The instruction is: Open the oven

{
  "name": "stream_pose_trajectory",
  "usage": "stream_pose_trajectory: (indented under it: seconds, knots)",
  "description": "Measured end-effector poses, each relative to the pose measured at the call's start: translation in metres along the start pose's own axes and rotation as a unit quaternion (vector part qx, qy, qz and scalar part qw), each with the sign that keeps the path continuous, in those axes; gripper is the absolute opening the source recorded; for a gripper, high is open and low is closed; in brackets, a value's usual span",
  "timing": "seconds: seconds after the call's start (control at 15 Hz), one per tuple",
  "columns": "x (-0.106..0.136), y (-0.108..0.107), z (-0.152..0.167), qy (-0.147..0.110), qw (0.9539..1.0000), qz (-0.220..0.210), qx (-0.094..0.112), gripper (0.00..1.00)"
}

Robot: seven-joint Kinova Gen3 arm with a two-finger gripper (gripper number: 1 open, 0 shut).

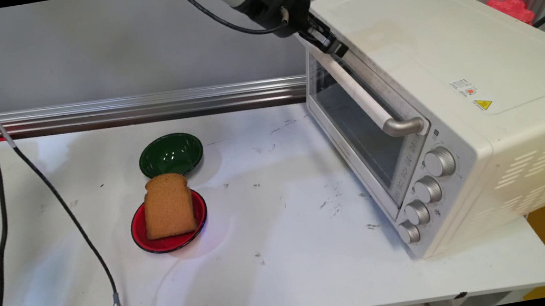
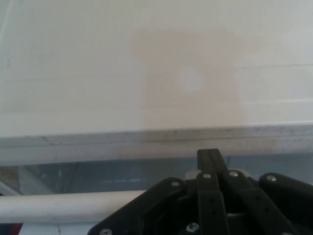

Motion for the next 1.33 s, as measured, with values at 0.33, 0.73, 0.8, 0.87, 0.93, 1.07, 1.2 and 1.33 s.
stream_pose_trajectory:
  seconds: [0.33,0.73,0.8,0.87,0.93,1.07,1.2,1.33]
  knots:
    - [-0.001,0.0,0.011,0.001,1.0,0.0,-0.002,0.0]
    - [-0.005,0.0,0.022,0.0,1.0,0.003,-0.005,0.0]
    - [-0.006,0.0,0.023,0.0,1.0,0.004,-0.006,0.0]
    - [-0.007,0.0,0.024,-0.001,1.0,0.005,-0.006,0.0]
    - [-0.008,0.0,0.025,-0.002,1.0,0.006,-0.007,0.0]
    - [-0.011,-0.001,0.026,-0.004,0.9999,0.008,-0.007,0.0]
    - [-0.015,-0.001,0.026,-0.007,0.9999,0.009,-0.009,0.0]
    - [-0.02,-0.001,0.026,-0.011,0.9998,0.01,-0.01,0.0]
